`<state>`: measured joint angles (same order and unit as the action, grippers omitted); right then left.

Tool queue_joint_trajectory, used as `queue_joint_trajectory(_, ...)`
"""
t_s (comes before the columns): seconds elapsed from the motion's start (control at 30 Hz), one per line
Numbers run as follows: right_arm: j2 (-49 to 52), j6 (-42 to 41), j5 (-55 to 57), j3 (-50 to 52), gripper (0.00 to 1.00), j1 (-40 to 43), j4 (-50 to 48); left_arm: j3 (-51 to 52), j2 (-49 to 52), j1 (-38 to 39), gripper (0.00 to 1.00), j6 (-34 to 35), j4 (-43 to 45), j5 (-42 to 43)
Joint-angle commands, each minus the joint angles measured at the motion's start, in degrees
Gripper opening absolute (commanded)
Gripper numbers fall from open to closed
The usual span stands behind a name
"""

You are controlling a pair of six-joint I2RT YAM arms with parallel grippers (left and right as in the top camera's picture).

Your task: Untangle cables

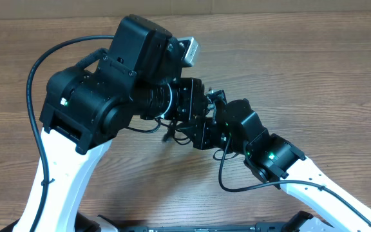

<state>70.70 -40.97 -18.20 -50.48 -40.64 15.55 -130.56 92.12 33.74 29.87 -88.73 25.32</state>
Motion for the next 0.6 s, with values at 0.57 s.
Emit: queue_joint_trajectory(0.57,0.0,10.0,19.1,-1.3,0.04,-0.1,7.8,-1.6,-5.9,-7.1,0.04,-2.8,-4.3,1.3)
